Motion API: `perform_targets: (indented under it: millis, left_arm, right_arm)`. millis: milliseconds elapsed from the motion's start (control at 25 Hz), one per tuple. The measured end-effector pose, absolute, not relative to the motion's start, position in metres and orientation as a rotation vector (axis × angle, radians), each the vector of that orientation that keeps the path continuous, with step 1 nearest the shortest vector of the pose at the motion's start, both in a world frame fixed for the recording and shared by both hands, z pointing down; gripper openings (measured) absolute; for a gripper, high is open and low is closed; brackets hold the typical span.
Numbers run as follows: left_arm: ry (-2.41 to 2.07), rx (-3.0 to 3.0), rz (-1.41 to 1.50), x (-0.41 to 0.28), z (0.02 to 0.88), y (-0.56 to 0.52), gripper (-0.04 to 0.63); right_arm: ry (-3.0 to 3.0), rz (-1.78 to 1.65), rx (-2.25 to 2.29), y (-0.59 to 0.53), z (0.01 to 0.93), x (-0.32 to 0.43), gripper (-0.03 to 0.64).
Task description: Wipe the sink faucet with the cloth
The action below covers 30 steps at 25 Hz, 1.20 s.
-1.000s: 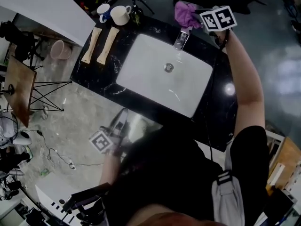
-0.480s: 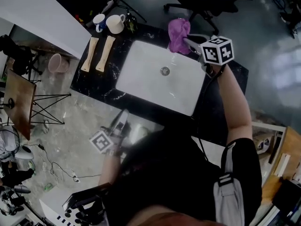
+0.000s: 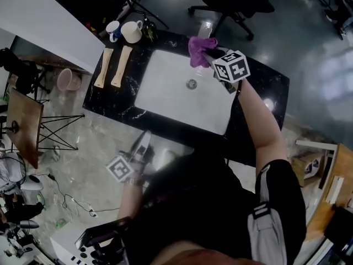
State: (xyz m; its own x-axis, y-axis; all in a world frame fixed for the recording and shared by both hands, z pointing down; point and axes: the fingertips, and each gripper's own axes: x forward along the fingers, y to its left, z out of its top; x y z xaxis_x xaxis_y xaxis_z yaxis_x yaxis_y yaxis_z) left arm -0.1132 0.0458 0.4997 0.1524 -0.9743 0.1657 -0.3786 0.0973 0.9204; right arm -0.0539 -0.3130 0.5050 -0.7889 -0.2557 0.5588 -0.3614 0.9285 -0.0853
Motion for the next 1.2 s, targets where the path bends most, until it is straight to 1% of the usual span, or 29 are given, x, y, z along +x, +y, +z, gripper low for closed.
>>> perform_targets:
  millis: [120, 240, 520, 680, 960, 1080, 1200]
  left_arm:
    - [-1.425, 1.411, -0.795, -0.117, 0.502, 0.054, 0.000]
    - [-1.451, 1.386, -0.808, -0.119, 0.503, 0.059, 0.000]
    - [-1.449, 1.392, -0.791, -0.117, 0.507, 0.052, 0.000]
    - [-1.419, 1.430, -0.766, -0.112, 0.504, 0.042, 0.000]
    - [-1.378, 1.522, -0.709, -0.101, 0.499, 0.026, 0.000]
    - [-1.395, 1.607, -0.612, -0.095, 0.489, 0.020, 0.000]
    - [-1.385, 1.661, -0.563, -0.088, 0.483, 0.017, 0.000]
  right_arm:
    - [-2.507, 0.261, 0.554, -0.347, 0.509, -0.051, 0.061]
    - [-2.502, 0.345, 0.637, -0.374, 0.515, -0.045, 0.063]
    - [-2.547, 0.480, 0.636, -0.375, 0.520, -0.043, 0.062]
    - [-2.594, 0.649, 0.597, -0.356, 0.520, -0.042, 0.061]
    - [-2.671, 0.732, 0.389, -0.277, 0.508, -0.036, 0.061]
    - [-2.748, 0.887, 0.406, -0.276, 0.488, -0.023, 0.061]
    - [-2.832, 1.162, 0.582, -0.312, 0.466, -0.002, 0.061]
